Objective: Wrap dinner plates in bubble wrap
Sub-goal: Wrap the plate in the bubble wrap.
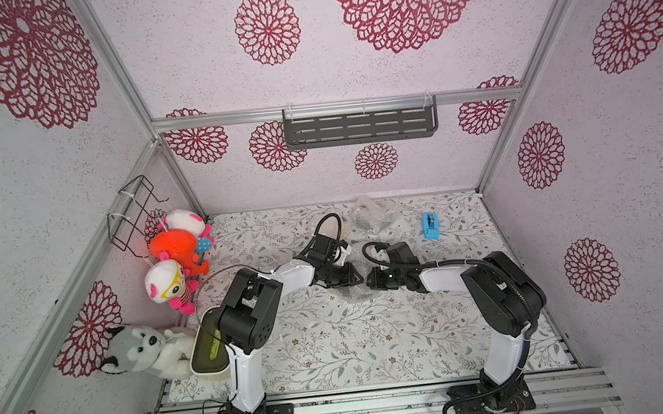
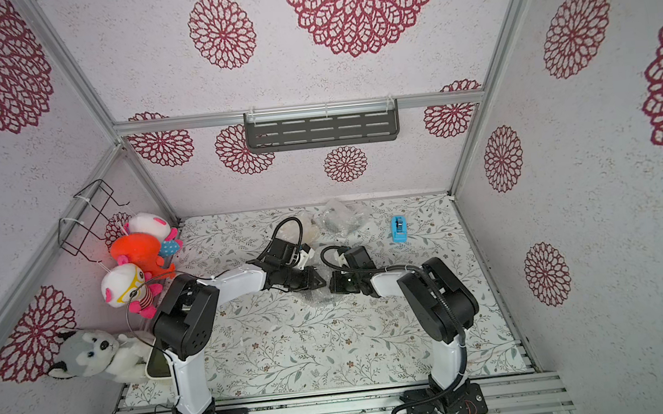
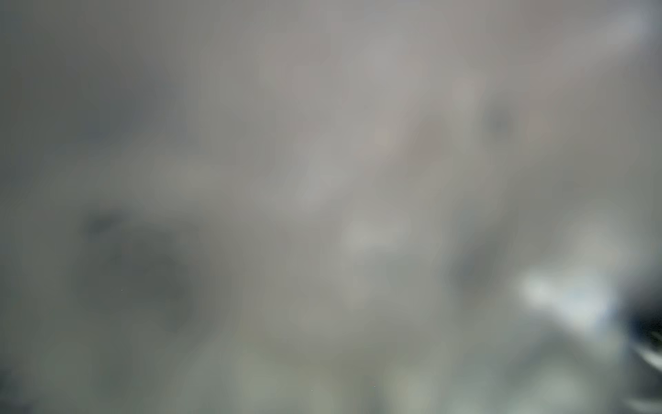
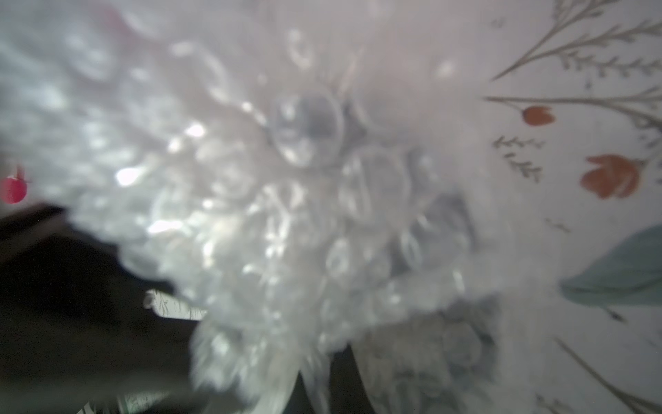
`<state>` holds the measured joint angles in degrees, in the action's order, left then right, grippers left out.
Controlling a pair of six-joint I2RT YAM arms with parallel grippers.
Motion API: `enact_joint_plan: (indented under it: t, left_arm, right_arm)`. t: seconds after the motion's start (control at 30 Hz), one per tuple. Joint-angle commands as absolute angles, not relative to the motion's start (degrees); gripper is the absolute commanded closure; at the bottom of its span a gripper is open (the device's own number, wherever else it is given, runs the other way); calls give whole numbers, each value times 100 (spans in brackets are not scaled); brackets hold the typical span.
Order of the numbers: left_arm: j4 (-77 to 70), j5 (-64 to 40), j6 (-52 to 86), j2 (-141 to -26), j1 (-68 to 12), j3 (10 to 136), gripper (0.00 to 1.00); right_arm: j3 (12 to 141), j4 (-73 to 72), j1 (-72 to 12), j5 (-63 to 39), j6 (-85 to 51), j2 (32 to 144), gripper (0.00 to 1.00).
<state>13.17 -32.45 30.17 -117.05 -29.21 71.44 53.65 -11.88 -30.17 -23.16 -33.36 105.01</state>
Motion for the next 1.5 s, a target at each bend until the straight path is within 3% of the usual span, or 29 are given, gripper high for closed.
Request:
enact_joint_plan:
  t: [0.0,0.3,0.43,0.57,0.8,0.87,1.17,1.37,1.47]
  left_arm:
    - [1613,-2878,3089,-11901,-2840,7117,85]
    - [1503,-2893,3375,-12181,-2808,7128,94]
    - [1457,-2932,3486,-12175,-2780,7115,92]
    - [1043,-3361,3747,-11736,-2620,6847,77]
    - [-964,-4216,4543,-10664,-2570,5737,32]
    - [-1356,-4186,4660,-10633,-2617,5573,26]
    - [-1733,-3907,4709,-10969,-2790,5510,19]
    - [-5134,-4321,6026,-10740,-2338,4087,20]
    - [-4438,-4154,5396,-10413,-2310,3880,18]
  right_arm:
    - [5405,-1039,-2982,-2359,-3167,10078,100]
    - [5761,-1595,-3318,-4280,-2740,10576,100]
    - [5410,-1424,-3463,-4190,-2386,10831,100]
    - [5221,-645,-3439,-3207,-2101,11177,100]
    - [5113,-944,-3410,-3167,-2443,11254,100]
    - [5140,-984,-3410,-3156,-2459,11249,100]
    - [5201,-1225,-3410,-3349,-2584,11143,100]
    - [5174,-1401,-3411,-3315,-2729,11109,100]
    - [5150,-1437,-3410,-3348,-2773,11101,100]
